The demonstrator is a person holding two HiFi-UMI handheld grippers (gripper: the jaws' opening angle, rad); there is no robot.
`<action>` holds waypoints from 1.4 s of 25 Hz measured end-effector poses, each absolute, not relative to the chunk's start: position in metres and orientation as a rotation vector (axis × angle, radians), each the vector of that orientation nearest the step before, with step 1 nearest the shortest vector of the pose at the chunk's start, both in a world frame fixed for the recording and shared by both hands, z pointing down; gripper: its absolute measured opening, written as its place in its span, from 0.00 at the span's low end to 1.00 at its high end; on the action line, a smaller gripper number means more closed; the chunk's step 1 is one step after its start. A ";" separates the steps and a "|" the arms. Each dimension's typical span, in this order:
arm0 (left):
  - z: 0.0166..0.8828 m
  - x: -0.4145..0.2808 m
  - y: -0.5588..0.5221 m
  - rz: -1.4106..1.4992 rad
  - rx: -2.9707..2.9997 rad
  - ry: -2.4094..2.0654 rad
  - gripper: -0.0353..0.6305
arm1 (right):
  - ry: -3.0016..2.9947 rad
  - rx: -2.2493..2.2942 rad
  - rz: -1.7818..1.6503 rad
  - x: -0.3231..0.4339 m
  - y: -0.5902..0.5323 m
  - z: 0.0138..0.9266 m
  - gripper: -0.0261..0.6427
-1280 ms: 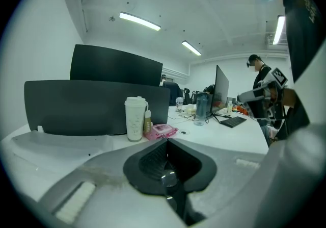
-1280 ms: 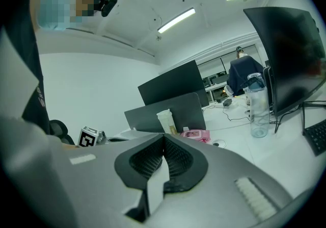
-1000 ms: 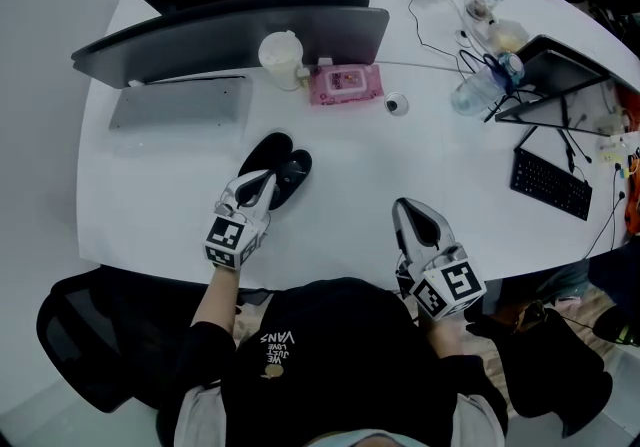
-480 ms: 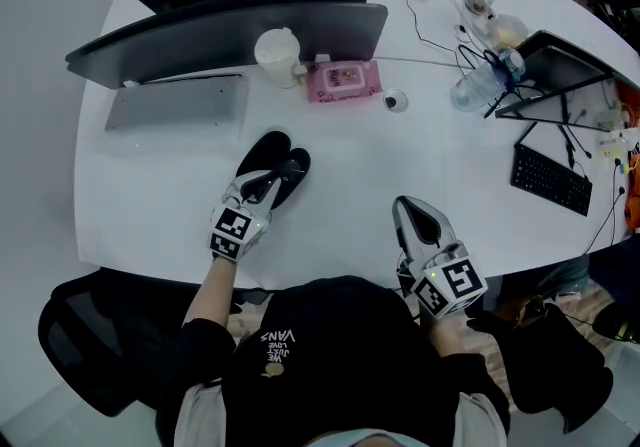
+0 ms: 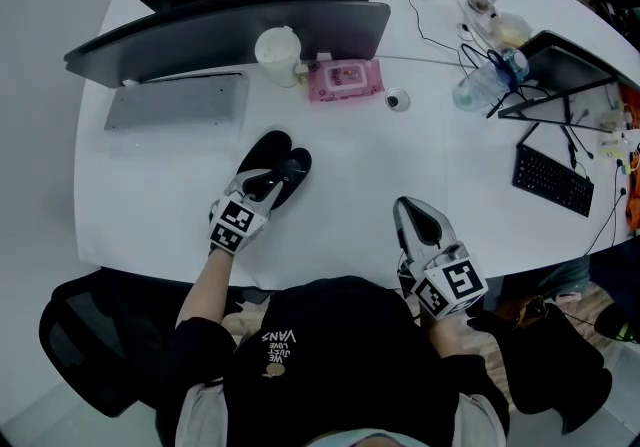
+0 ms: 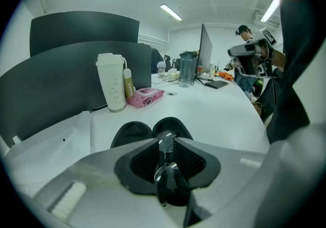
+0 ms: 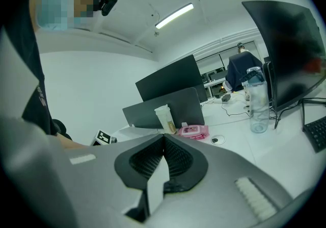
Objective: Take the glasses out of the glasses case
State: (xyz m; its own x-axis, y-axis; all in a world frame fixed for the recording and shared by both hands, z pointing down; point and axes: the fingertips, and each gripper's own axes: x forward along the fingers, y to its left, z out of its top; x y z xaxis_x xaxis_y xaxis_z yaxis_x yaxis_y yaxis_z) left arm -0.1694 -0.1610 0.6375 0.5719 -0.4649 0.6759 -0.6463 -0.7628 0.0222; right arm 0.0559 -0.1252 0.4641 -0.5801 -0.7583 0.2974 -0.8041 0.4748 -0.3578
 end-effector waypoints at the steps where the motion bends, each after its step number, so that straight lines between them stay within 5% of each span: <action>1: 0.640 -0.169 -0.161 0.991 2.540 -0.901 0.17 | -2.612 1.388 0.717 0.056 -0.126 0.464 0.04; 29: 0.678 -0.167 -0.159 1.253 2.447 -0.775 0.17 | -2.594 1.408 0.742 0.060 -0.132 0.470 0.04; 35: 0.678 -0.169 -0.159 1.250 2.416 -0.786 0.09 | -2.597 1.405 0.740 0.059 -0.132 0.471 0.04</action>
